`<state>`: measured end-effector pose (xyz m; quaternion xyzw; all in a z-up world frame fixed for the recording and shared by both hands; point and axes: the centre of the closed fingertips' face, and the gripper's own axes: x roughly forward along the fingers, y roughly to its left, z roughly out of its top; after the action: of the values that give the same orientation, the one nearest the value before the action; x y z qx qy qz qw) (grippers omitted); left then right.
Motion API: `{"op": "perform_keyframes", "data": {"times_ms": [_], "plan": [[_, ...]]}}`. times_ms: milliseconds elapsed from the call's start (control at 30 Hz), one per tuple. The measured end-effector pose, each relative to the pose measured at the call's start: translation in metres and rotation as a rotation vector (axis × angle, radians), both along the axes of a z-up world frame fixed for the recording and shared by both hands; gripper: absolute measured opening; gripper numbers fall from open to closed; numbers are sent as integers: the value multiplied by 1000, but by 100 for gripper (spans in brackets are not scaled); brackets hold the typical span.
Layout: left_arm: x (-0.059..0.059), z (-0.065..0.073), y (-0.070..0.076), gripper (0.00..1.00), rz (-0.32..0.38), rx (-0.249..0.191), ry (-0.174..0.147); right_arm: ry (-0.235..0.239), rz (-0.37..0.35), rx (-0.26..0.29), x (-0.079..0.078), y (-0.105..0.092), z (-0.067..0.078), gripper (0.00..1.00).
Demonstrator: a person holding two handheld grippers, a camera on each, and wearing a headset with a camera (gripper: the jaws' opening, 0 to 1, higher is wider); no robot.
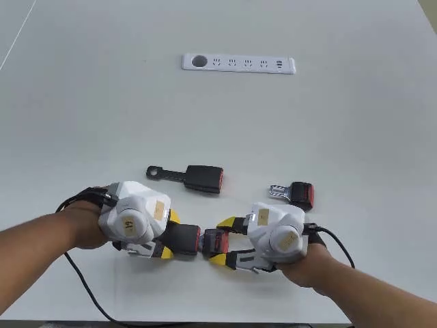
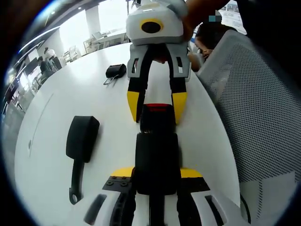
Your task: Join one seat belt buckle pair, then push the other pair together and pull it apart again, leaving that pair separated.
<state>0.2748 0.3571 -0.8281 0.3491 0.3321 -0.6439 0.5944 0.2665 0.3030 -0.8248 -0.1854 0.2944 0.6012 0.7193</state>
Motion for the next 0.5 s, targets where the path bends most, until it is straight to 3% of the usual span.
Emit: {"op": "perform_keyframes", "data": {"times_ms": [500], "plan": [[0, 0, 2, 34, 18, -53, 10, -41, 15, -15, 0, -2, -2, 34]]}}
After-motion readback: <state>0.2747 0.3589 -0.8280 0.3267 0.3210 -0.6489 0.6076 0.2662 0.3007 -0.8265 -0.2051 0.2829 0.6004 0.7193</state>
